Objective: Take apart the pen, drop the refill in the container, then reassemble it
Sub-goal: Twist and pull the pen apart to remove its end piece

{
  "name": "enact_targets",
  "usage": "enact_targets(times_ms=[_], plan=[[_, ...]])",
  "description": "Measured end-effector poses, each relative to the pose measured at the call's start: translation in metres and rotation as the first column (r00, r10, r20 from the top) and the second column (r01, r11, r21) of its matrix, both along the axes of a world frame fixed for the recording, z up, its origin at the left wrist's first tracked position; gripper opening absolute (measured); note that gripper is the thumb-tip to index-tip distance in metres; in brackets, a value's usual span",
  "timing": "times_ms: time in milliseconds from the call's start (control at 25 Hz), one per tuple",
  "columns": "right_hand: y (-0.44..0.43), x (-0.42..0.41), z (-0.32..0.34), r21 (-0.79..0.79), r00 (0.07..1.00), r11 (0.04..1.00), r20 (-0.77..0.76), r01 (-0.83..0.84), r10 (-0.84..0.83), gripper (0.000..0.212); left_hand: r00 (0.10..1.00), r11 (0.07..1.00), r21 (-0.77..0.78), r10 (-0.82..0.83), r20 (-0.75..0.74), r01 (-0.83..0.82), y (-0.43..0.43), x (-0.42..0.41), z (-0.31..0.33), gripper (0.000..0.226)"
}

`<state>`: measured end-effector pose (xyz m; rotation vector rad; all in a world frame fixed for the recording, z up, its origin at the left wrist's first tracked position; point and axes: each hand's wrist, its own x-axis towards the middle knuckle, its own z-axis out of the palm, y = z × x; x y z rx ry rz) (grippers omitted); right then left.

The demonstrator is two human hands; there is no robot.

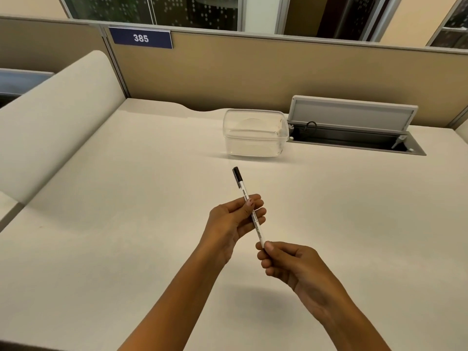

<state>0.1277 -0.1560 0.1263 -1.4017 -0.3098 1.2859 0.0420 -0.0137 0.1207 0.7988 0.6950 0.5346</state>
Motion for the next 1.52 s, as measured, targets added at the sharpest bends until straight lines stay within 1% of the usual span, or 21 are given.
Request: enact_targets(times_ms=[160,320,520,600,640,680,760,840,880,960,1000,1080,1160,1200,1280,1320,1360,1400,1440,1480,1520], plan=[[0.005,0.003,0.001,-0.005,0.995,0.995,-0.013,-0.096,0.095,0.027,0.999,0.999,-0.031,-0.016,0.05,0.018,0.008,-0.001,0.002,0.016],[0.009,0.001,0.003,0.002,0.994,0.999,0.098,-0.045,0.044,0.027,0.999,1.0,-0.008,0.017,0.044,-0.016,0.012,-0.002,0.003,0.015],[0.016,-0.008,0.002,0.01,0.965,1.0,0.262,0.019,-0.021,0.012,0.993,0.994,0.015,0.113,-0.023,-0.112,0.011,-0.002,0.003,0.011],[0.016,-0.01,0.001,0.007,0.955,0.999,0.293,0.031,-0.032,0.012,0.99,0.99,0.055,0.131,-0.043,-0.129,0.009,-0.002,0.004,0.01],[0.017,-0.009,0.001,0.005,0.963,1.0,0.271,0.01,-0.011,0.016,0.992,0.991,0.069,0.121,-0.046,-0.118,0.011,-0.003,0.006,0.011],[0.017,-0.007,0.001,0.007,0.978,0.999,0.207,-0.041,0.038,0.02,0.995,0.994,0.075,0.088,-0.044,-0.085,0.014,-0.004,0.008,0.011],[0.018,-0.001,0.001,0.052,0.982,0.982,-0.041,-0.182,0.184,0.02,0.999,0.998,0.049,-0.04,-0.016,0.041,0.02,-0.006,0.013,0.014],[0.02,0.001,0.0,0.156,0.908,0.95,-0.287,-0.269,0.304,0.019,0.985,0.986,-0.004,-0.167,0.032,0.168,0.022,-0.007,0.018,0.017],[0.022,0.0,0.0,0.209,0.868,0.933,-0.352,-0.291,0.35,0.02,0.978,0.978,-0.032,-0.203,0.054,0.205,0.022,-0.006,0.019,0.018],[0.027,-0.005,-0.002,0.281,0.836,0.912,-0.384,-0.298,0.392,0.022,0.972,0.972,-0.073,-0.218,0.082,0.224,0.022,-0.005,0.021,0.019],[0.029,-0.008,-0.004,0.286,0.849,0.915,-0.367,-0.286,0.38,0.021,0.975,0.975,-0.066,-0.206,0.079,0.212,0.024,-0.005,0.022,0.02],[0.032,-0.012,-0.005,0.226,0.916,0.944,-0.27,-0.239,0.296,0.02,0.989,0.989,0.028,-0.146,0.017,0.146,0.025,-0.006,0.022,0.019],[0.031,-0.012,-0.006,0.156,0.972,0.967,-0.088,-0.2,0.216,0.022,0.997,0.987,0.152,-0.044,-0.062,0.053,0.021,-0.007,0.021,0.019],[0.031,-0.013,-0.006,0.124,0.982,0.974,0.02,-0.187,0.186,0.024,0.996,0.979,0.201,0.015,-0.09,0.003,0.017,-0.007,0.022,0.019],[0.031,-0.018,-0.006,0.045,0.957,0.988,0.261,-0.145,0.128,0.029,0.98,0.955,0.282,0.141,-0.142,-0.097,0.01,-0.003,0.022,0.02],[0.032,-0.021,-0.007,0.005,0.914,0.994,0.392,-0.11,0.099,0.029,0.966,0.937,0.322,0.199,-0.164,-0.139,0.006,-0.001,0.022,0.02],[0.033,-0.025,-0.008,-0.024,0.853,0.997,0.517,-0.074,0.076,0.029,0.952,0.917,0.359,0.248,-0.177,-0.172,0.002,0.0,0.022,0.02],[0.034,-0.026,-0.008,-0.041,0.795,0.998,0.604,-0.051,0.066,0.029,0.941,0.9,0.388,0.285,-0.18,-0.198,0.0,0.001,0.023,0.021],[0.035,-0.026,-0.007,-0.049,0.775,0.997,0.628,-0.053,0.072,0.028,0.937,0.893,0.399,0.299,-0.178,-0.209,-0.001,0.0,0.024,0.021],[0.035,-0.023,-0.005,-0.042,0.813,0.995,0.574,-0.091,0.099,0.026,0.946,0.901,0.389,0.275,-0.172,-0.191,0.001,-0.001,0.025,0.021],[0.035,-0.018,-0.003,-0.014,0.884,0.987,0.441,-0.162,0.152,0.024,0.967,0.926,0.351,0.203,-0.152,-0.139,0.005,-0.004,0.027,0.021]])
